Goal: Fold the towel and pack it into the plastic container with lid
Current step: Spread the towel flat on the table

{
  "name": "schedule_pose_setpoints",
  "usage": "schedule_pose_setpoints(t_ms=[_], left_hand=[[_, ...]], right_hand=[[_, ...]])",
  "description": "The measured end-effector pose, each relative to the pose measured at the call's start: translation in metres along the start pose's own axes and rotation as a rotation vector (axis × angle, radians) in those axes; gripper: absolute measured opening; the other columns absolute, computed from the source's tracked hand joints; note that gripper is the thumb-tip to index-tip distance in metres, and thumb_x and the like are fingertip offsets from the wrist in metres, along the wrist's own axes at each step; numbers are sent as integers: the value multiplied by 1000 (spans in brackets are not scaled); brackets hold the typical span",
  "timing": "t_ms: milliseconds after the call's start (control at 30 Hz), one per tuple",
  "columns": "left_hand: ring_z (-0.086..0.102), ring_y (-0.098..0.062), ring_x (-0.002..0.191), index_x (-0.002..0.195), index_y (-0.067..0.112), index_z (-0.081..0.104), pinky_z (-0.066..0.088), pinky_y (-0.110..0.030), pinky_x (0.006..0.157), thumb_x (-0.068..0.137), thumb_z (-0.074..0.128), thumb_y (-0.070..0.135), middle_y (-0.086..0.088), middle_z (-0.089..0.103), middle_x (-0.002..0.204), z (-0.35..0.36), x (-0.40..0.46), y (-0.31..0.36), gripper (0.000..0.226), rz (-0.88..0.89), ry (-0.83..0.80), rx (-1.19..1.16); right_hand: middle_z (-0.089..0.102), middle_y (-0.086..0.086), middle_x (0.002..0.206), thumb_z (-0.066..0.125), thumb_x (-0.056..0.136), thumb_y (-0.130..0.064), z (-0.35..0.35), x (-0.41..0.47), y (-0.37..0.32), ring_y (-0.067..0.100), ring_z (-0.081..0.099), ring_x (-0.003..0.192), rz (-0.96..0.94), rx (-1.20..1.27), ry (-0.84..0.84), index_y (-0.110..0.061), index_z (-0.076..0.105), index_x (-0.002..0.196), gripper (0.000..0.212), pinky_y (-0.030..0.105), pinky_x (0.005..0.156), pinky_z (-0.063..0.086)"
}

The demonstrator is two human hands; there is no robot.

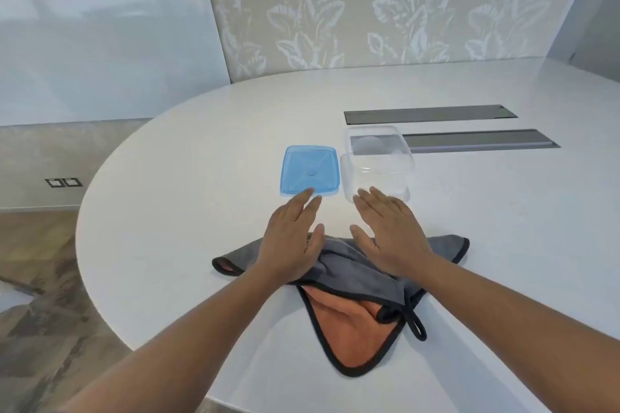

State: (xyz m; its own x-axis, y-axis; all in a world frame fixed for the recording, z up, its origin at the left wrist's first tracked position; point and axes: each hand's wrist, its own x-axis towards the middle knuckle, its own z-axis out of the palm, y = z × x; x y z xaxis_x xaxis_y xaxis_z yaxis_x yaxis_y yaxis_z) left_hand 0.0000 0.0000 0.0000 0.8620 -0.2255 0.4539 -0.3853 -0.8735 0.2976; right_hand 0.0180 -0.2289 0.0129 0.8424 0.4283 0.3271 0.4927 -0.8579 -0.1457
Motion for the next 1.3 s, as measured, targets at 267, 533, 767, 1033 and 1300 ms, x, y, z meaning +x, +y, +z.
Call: schedule_pose_setpoints(t_ms=[267, 533, 767, 1033, 1300], left_hand=[[43, -18, 139, 142, 25, 53, 28, -43, 117, 100, 37, 46, 5, 56, 146, 16, -23, -4, 49, -19, -104, -6], [55, -6, 97, 119, 33, 44, 48, -32, 89, 89, 57, 50, 13, 61, 110, 19, -35, -7, 37, -55, -110, -161], [47, -27, 108, 89, 22, 46, 41, -40, 91, 91, 65, 48, -4, 53, 117, 29, -45, -8, 32, 217, 150, 65], [51, -19, 76, 76, 20, 65, 38, -34, 70, 89, 60, 70, 4, 60, 81, 26, -46, -8, 52, 430, 129, 120], [48, -11, 85, 92, 29, 67, 32, -26, 74, 70, 57, 91, 15, 58, 93, 14, -42, -4, 67, 314, -139, 50]], right_hand=[[47, 2, 156, 38, 101, -50, 28, -22, 9, 20, 40, 141, 31, 237, -93, -20, 58, 141, 53, 32, 113, 28], [56, -9, 108, 51, 100, -43, 37, -33, 10, 10, 50, 100, 3, 375, 17, -24, 58, 102, 20, 26, 87, 43], [51, -9, 85, 60, 96, -37, 37, -40, 9, 13, 46, 81, -32, 407, 200, -21, 51, 80, 24, 26, 73, 41], [62, -13, 79, 63, 92, -42, 30, -47, 10, 7, 57, 78, 12, 507, 82, -22, 72, 79, 26, 33, 67, 49], [70, -18, 94, 71, 76, -65, 5, -43, 19, 3, 64, 92, 172, 646, -283, -36, 67, 93, 33, 32, 83, 55]])
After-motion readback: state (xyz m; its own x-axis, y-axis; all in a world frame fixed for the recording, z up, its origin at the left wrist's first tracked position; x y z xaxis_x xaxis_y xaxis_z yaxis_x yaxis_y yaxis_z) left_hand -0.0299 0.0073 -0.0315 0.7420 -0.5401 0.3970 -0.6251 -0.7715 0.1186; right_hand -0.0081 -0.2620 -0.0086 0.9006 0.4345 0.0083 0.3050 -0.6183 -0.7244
